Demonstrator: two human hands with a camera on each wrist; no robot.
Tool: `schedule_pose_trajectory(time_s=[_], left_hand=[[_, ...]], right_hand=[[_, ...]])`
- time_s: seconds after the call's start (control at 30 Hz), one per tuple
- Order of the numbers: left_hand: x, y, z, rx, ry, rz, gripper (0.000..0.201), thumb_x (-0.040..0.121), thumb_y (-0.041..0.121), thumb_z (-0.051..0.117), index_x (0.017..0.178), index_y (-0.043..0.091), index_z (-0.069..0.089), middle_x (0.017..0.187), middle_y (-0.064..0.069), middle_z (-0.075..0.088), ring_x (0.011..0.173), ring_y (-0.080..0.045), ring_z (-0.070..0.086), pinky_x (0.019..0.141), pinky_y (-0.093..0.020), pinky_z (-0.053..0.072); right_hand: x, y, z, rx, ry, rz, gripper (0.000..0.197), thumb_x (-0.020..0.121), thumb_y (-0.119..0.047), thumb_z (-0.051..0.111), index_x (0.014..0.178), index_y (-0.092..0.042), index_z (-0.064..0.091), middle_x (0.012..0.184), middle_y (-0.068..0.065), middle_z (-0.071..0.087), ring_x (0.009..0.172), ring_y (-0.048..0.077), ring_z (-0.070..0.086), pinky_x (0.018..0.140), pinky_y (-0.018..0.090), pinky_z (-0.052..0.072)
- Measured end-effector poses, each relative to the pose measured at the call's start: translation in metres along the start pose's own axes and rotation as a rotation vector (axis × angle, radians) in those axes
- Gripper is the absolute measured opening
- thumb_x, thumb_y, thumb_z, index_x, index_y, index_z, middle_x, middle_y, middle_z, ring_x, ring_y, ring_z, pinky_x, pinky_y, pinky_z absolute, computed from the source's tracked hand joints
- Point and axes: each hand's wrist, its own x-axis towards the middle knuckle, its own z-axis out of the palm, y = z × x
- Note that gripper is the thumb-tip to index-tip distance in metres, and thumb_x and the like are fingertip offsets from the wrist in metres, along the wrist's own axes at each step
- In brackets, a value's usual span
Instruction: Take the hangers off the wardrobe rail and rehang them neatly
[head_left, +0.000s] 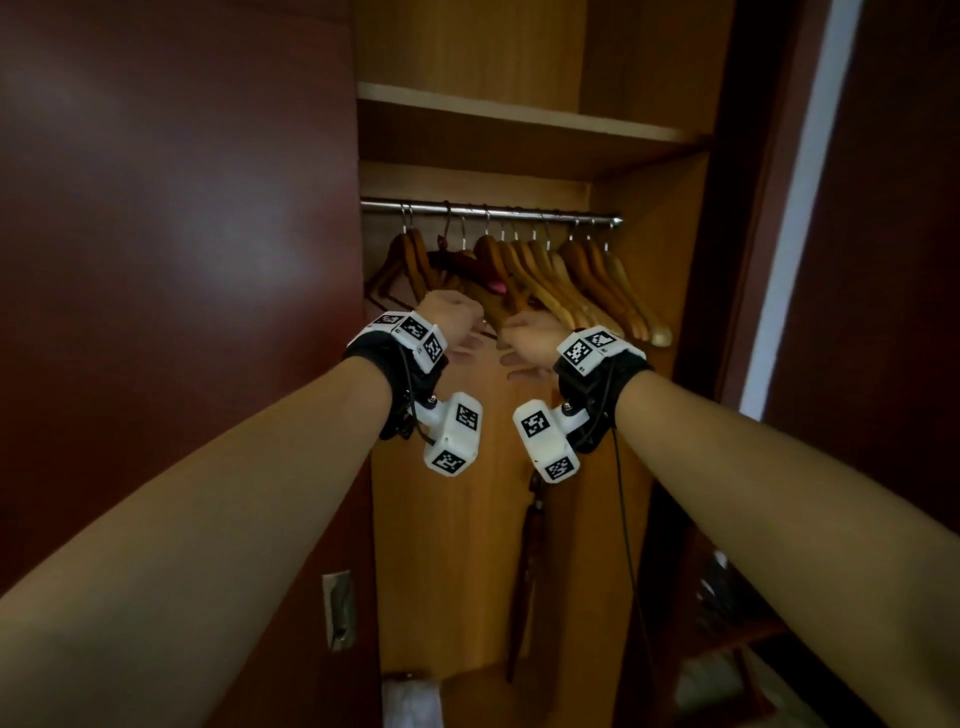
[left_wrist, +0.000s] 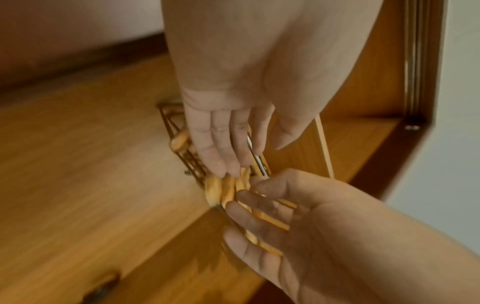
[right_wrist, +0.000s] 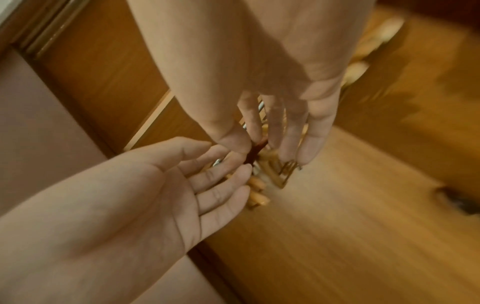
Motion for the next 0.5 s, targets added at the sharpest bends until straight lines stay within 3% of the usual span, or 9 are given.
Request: schedule_pose_trajectory(time_s=[0.1, 0.2, 0.3, 0.4, 0.5], left_hand=[[-0.014, -0.005, 0.025, 0.024, -0.112, 0.014, 0.010, 0.096, 0.016, 0.054, 0.093, 0.012, 0.063, 0.093, -0.009, 0.066, 0.077, -0.022, 0.064, 0.063, -0.034, 0.057], [-0.022, -0.006, 0.050, 0.022, -0.177, 0.037, 0.011, 0.096, 0.020, 0.055, 0.097, 0.014, 0.064, 0.095, -0.008, 0.068, 0.073, -0.020, 0.065, 0.063, -0.034, 0.058], [-0.033, -0.004, 0.075, -0.003, -0.227, 0.040, 0.015, 0.096, 0.019, 0.053, 0.108, 0.013, 0.061, 0.099, -0.008, 0.066, 0.071, -0.018, 0.063, 0.061, -0.032, 0.056], [-0.046, -0.002, 0.109, -0.002, -0.320, 0.041, 0.024, 0.096, 0.019, 0.053, 0.119, 0.012, 0.057, 0.100, -0.008, 0.065, 0.071, -0.017, 0.062, 0.059, -0.032, 0.056], [-0.065, 0.003, 0.143, 0.021, -0.440, 0.045, 0.014, 0.097, 0.018, 0.052, 0.110, 0.013, 0.058, 0.095, -0.005, 0.064, 0.070, -0.016, 0.061, 0.067, -0.035, 0.056]], right_hand=[[-0.021, 0.014, -0.018, -0.042, 0.042, 0.039, 0.027, 0.093, -0.011, 0.054, 0.120, -0.013, 0.056, 0.115, 0.008, 0.059, 0.099, 0.018, 0.060, 0.084, 0.035, 0.057], [-0.039, 0.022, -0.040, -0.048, 0.116, 0.082, 0.034, 0.095, -0.009, 0.053, 0.129, -0.012, 0.054, 0.113, 0.008, 0.058, 0.099, 0.019, 0.059, 0.085, 0.034, 0.056], [-0.057, 0.033, -0.063, -0.056, 0.190, 0.124, 0.031, 0.092, -0.008, 0.056, 0.122, -0.016, 0.057, 0.114, 0.010, 0.063, 0.107, 0.023, 0.063, 0.087, 0.037, 0.057], [-0.083, 0.050, -0.093, -0.085, 0.263, 0.154, 0.027, 0.089, -0.011, 0.059, 0.115, -0.018, 0.058, 0.106, 0.008, 0.066, 0.100, 0.019, 0.065, 0.085, 0.039, 0.059], [-0.110, 0.063, -0.125, -0.111, 0.333, 0.185, 0.024, 0.090, -0.013, 0.059, 0.113, -0.018, 0.060, 0.095, 0.005, 0.063, 0.092, 0.016, 0.063, 0.076, 0.032, 0.060]])
